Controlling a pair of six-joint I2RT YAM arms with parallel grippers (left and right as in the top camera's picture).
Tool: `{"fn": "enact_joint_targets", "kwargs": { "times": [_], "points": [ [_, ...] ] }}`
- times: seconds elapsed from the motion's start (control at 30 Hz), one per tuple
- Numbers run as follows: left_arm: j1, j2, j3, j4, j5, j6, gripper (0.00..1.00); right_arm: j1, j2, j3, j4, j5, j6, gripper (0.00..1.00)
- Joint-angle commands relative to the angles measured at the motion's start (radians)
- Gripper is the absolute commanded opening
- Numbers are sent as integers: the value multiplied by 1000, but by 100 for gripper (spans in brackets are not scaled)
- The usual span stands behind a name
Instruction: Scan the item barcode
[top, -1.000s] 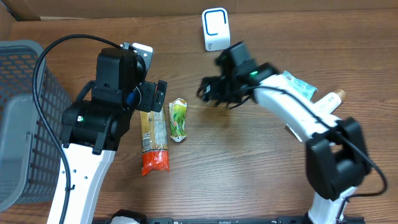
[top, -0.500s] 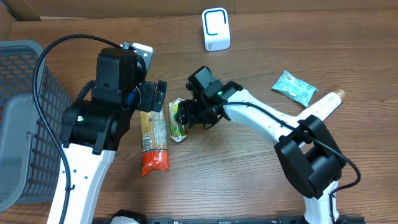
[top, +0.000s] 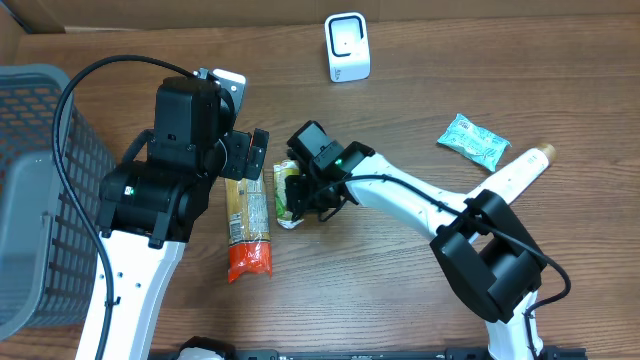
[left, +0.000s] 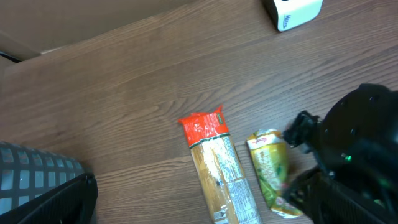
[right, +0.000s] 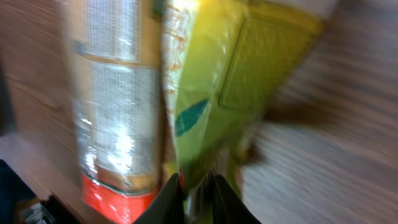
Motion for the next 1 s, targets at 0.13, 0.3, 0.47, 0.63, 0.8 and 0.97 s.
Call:
{"fn": "enact_joint_targets", "kwargs": {
  "times": [0.13, 0.3, 0.47, 0.63, 0.8, 0.97],
  "points": [
    [5, 5, 8, 1, -10, 16, 100, -158, -23, 22, -199, 10, -119, 27],
    [5, 5, 8, 1, -10, 16, 100, -267, -22, 21, -290, 18, -213, 52],
    [5, 5, 8, 1, -10, 16, 100, -298, -27, 35, -298, -40, -352, 66],
    [5, 5, 8, 1, -10, 16, 100, -224, -34, 106, -291, -15, -414, 82],
    [5, 5, 8, 1, -10, 16, 100, -81, -34, 126, -225, 212, -413, 100],
    [5, 5, 8, 1, -10, 16, 100, 22, -15, 126, -214, 418, -415, 100]
  ]
}}
